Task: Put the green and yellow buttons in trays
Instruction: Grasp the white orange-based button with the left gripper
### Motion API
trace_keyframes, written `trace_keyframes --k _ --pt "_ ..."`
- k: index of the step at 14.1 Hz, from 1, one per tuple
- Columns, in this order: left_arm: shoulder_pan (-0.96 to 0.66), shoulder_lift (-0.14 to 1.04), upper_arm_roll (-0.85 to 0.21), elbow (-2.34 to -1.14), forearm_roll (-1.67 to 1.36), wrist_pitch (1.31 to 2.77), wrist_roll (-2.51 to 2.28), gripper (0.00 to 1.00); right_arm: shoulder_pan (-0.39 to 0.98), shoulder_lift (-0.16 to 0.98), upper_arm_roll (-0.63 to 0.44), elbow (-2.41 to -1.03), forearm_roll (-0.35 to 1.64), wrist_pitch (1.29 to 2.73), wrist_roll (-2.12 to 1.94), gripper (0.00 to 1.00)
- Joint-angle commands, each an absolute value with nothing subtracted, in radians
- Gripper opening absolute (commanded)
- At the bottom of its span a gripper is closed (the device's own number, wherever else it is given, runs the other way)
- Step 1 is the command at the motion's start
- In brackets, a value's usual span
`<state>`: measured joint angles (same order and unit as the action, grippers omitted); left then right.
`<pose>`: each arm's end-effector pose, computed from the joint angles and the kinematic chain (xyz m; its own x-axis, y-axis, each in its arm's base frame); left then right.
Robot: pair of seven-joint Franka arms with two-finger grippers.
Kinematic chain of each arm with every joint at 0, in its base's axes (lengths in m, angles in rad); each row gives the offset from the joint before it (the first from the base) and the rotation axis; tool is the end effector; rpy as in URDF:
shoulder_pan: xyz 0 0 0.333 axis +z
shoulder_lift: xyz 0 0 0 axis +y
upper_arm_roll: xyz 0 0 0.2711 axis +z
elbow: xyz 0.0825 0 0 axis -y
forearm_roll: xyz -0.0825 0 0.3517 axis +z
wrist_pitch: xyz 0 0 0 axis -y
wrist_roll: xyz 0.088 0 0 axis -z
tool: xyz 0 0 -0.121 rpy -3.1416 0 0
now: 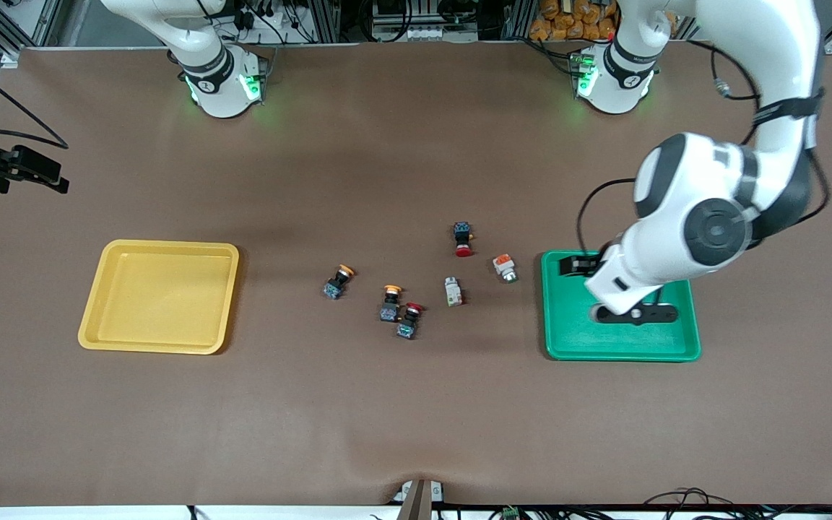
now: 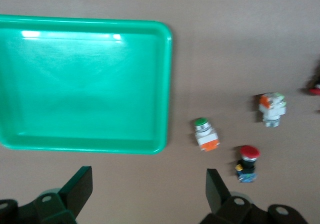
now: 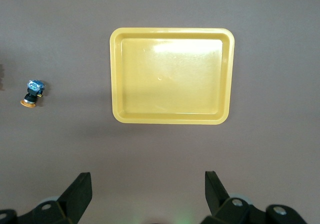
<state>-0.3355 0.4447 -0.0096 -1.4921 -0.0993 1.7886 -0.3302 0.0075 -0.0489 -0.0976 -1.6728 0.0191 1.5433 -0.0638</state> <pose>0.5788 -0.2178 0.3612 0.9850 0.0104 -0.1720 0.0181 -0.9989 0.0432 0.5008 -0.0438 0.5437 0.9966 -0.0250 -0.0791 -0.0274 -0.9992 -0.0289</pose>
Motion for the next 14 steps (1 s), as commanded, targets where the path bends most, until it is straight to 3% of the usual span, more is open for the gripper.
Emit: trace_keyframes --k 1,14 --pt "-0.377 0.501 0.000 -1.462 -0.129 1.856 -0.374 1.00 0.009 -0.058 -0.092 -1.680 0.005 1.542 -0.055 1.00" --pt "-0.600 0.745 0.000 -1.462 -0.178 2.296 -0.621 1.00 0.017 -0.040 -0.091 -1.686 0.009 1.546 -0.055 1.00"
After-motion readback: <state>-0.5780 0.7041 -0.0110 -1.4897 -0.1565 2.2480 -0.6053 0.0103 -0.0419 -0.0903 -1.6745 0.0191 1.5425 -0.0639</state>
